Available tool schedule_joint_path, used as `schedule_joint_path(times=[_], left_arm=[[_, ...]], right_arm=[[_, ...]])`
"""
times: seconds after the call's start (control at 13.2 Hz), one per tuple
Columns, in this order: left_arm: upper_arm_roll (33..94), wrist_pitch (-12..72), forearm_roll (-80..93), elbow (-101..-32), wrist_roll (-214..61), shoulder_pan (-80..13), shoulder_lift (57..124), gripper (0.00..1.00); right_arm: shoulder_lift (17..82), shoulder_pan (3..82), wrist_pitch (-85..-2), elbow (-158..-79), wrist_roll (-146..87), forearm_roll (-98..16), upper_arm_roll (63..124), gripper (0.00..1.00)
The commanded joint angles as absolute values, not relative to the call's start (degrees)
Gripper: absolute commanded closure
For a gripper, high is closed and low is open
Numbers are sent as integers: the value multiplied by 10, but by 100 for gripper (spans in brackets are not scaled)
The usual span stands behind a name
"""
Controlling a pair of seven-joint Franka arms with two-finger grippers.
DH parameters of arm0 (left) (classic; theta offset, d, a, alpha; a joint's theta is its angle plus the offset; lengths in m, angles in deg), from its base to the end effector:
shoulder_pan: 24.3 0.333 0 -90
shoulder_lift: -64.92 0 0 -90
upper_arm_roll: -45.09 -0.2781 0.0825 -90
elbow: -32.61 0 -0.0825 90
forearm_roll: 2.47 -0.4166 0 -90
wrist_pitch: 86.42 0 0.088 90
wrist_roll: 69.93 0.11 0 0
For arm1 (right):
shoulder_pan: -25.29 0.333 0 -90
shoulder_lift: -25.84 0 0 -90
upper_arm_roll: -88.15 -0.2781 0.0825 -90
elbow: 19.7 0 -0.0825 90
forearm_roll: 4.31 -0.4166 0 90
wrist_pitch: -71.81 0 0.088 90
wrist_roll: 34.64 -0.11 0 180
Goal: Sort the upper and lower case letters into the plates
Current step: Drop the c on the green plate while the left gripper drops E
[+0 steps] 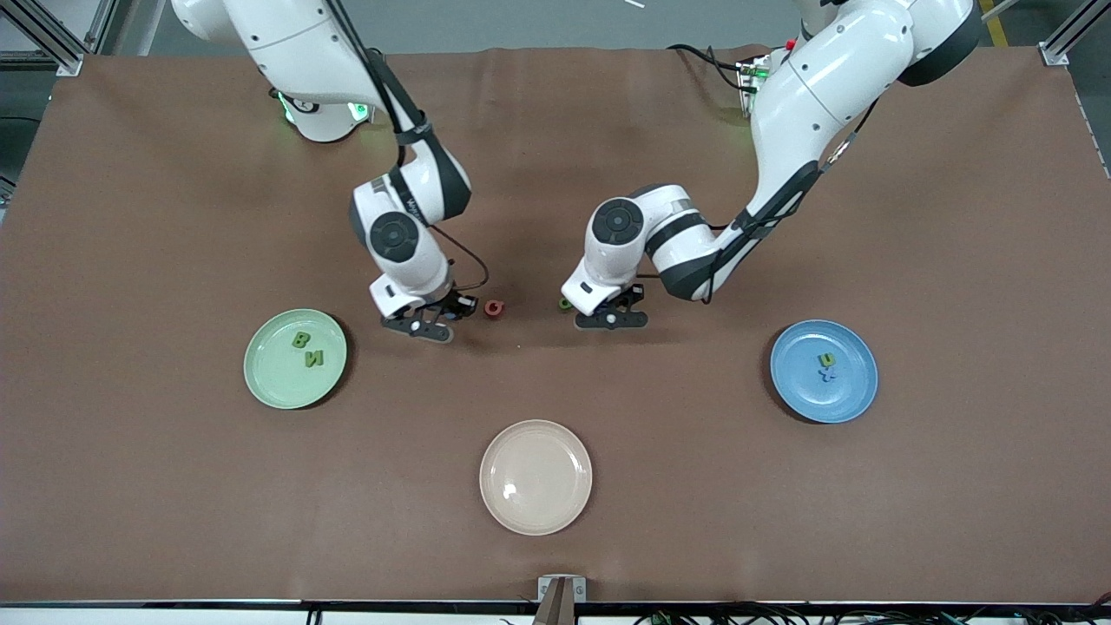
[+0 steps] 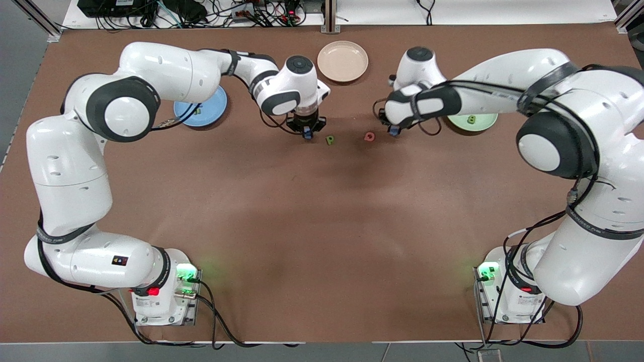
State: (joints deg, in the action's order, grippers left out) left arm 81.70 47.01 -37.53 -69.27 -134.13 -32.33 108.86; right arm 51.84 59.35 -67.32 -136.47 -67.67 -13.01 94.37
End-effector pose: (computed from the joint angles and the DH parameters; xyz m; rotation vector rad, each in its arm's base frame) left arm 0.4764 -0.4439 0.1364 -3.1338 -0.0569 0.0055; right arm 0.5269 0.2768 0.1512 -3.1122 0.3106 0.1170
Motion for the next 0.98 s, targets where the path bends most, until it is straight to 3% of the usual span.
schedule_joint_path(times=[0.0, 0.38, 0.76, 0.91], left_arm=[[821, 448, -383, -699, -1332, -274, 1038, 99], [824, 423, -382, -704, -1250, -138, 992, 99], [860, 417, -378, -724, -1197, 2, 997, 98], [860, 416, -377, -742, -1178, 38, 1009, 89]], right_arm=[[468, 489, -606, -1355, -530, -123, 933, 100], [473, 338, -615, -1356, -262, -123, 934, 100], [513, 274, -653, -1359, -179, -122, 934, 100], [533, 266, -668, -1360, -179, -122, 933, 99]])
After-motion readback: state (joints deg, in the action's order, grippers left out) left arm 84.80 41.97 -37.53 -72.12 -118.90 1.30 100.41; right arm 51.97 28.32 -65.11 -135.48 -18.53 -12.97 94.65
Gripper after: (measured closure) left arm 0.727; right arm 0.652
